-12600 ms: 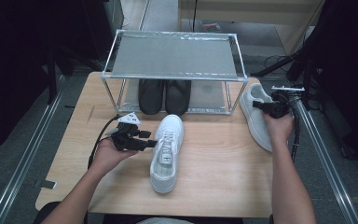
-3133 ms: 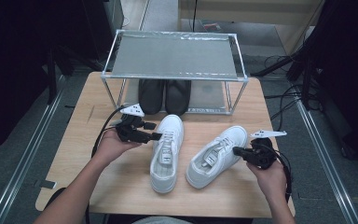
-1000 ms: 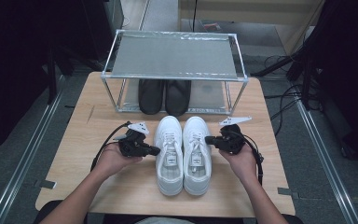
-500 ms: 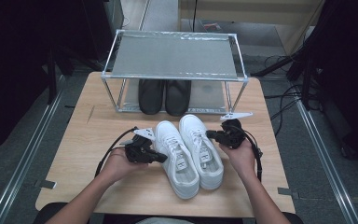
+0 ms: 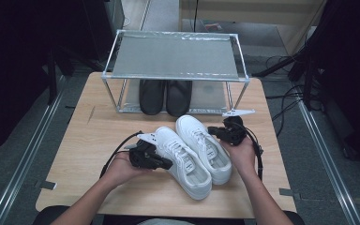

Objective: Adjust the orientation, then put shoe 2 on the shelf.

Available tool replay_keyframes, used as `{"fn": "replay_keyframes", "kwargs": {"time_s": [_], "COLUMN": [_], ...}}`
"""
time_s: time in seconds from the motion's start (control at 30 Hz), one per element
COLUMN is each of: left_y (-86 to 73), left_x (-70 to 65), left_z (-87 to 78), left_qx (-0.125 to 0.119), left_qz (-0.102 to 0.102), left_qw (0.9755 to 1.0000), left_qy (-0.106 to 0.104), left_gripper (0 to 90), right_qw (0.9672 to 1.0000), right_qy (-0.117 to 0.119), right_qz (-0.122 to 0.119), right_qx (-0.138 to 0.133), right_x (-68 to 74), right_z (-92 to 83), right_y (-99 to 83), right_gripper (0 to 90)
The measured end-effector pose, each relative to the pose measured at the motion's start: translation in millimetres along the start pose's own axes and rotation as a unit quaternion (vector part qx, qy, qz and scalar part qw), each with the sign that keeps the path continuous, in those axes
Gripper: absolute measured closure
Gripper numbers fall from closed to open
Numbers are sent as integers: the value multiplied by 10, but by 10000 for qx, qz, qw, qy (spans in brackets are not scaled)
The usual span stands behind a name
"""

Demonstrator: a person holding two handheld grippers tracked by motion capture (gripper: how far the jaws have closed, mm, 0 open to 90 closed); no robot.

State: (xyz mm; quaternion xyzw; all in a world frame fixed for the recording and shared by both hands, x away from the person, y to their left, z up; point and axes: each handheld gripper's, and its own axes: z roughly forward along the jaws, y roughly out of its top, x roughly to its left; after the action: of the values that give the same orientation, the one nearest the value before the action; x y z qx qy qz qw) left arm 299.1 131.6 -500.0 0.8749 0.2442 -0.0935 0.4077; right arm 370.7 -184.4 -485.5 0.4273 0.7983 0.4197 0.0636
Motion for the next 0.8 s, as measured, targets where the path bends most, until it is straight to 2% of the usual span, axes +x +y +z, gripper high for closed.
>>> {"fn": "replay_keyframes", "kwargs": {"time_s": [0.1, 0.2, 0.33, 0.43, 0.6, 0.73, 0.8], "left_y": [19, 29, 23, 20, 13, 12, 20], "left_x": [0, 18, 63, 83, 103, 142, 175], "left_z": [-102, -214, -326, -392, -470, -498, -529], "left_qx": [-311, -503, -610, -658, -735, -739, -815], "left_qz": [73, 82, -65, -95, -87, -210, -266], "left_qw": [9994, 9984, 9975, 9969, 9956, 9952, 9942], "left_qy": [148, 239, 345, 428, 568, 604, 644], "left_gripper": [707, 659, 589, 564, 515, 473, 466], "right_qw": [9998, 9993, 9988, 9984, 9976, 9970, 9967], "right_qy": [107, 223, 337, 407, 530, 617, 636], "right_qz": [53, 15, -119, -233, -289, -281, -333], "right_qx": [-147, -304, -322, -303, -351, -386, -372], "right_x": [11, 61, 173, 256, 363, 423, 462], "right_z": [-81, -156, -211, -239, -294, -308, -319], "right_y": [20, 45, 53, 44, 16, 2, -13], "right_gripper": [874, 845, 808, 791, 768, 750, 741]}}
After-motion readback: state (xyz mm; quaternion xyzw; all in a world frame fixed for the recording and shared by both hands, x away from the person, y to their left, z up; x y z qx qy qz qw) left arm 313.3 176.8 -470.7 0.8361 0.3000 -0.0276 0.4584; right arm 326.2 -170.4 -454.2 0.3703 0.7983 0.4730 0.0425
